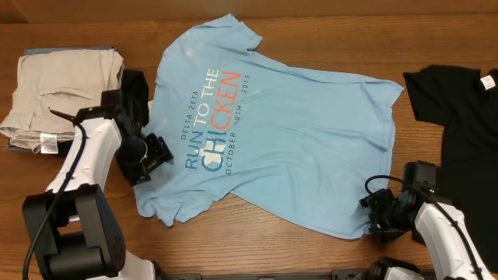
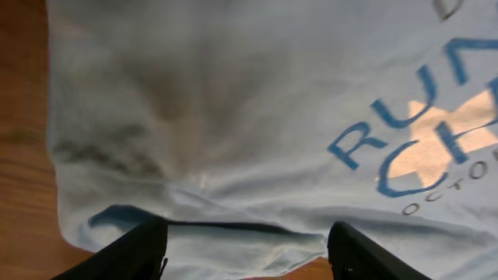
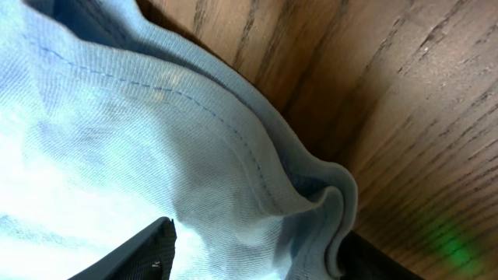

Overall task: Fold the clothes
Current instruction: 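Move both grippers to the shirt's bottom hem corners and grasp them, then lift the hem with both grippers and fold it up toward the collar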

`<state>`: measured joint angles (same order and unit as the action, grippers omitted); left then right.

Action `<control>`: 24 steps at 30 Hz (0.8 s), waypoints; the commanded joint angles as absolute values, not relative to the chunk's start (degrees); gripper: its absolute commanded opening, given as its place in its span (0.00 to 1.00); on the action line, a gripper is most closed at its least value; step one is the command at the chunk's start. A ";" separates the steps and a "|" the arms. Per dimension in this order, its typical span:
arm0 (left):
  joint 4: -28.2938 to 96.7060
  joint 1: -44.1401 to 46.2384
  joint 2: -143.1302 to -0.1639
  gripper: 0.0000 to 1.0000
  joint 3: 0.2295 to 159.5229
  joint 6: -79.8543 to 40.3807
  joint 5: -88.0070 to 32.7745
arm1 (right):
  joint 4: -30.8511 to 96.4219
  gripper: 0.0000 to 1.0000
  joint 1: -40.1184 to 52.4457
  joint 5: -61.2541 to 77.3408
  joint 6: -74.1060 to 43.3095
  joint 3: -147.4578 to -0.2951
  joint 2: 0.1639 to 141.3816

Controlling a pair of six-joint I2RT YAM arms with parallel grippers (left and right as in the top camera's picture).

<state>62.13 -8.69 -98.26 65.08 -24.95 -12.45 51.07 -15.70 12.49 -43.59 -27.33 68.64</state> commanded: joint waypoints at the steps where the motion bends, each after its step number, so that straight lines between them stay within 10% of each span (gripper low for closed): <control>1: 64.58 -10.76 -97.19 0.71 64.23 -25.93 -11.22 | 50.74 0.64 -15.51 12.14 -42.96 -27.44 69.04; 11: 61.34 -12.93 -70.63 0.70 46.48 -35.14 -1.10 | 50.68 0.65 -15.51 12.99 -41.71 -27.44 69.04; 24: 42.11 -17.65 -80.44 0.68 35.31 -35.16 -5.56 | 49.60 0.65 -15.51 12.99 -40.45 -27.44 69.04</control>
